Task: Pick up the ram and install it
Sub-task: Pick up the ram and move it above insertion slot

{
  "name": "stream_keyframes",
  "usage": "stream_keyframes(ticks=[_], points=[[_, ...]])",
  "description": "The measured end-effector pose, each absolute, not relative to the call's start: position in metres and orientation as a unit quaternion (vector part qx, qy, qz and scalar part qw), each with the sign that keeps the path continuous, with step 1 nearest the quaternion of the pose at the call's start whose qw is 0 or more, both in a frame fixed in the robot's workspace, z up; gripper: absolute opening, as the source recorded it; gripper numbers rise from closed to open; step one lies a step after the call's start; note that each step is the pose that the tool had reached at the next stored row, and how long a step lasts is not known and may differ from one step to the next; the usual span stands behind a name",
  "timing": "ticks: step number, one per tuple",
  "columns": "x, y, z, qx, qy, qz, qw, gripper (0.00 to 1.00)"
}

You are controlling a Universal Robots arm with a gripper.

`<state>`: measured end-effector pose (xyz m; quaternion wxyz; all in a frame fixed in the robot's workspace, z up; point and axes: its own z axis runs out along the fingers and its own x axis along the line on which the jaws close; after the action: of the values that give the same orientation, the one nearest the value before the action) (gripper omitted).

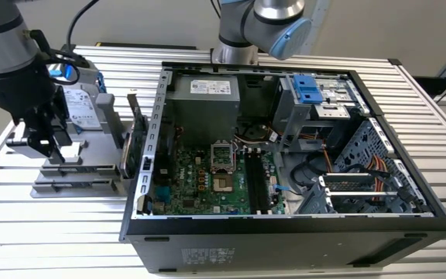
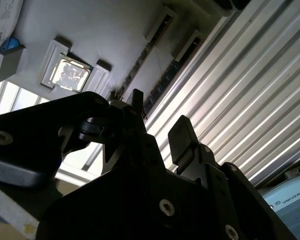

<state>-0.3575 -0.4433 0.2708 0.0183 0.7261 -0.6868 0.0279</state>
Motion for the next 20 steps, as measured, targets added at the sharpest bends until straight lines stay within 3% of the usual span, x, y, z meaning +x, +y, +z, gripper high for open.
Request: stream_keyframes(ticks=[20], points=[[-0.3575, -0.4432, 0.264, 0.726, -0.687, 0.029, 0.019, 1.0]])
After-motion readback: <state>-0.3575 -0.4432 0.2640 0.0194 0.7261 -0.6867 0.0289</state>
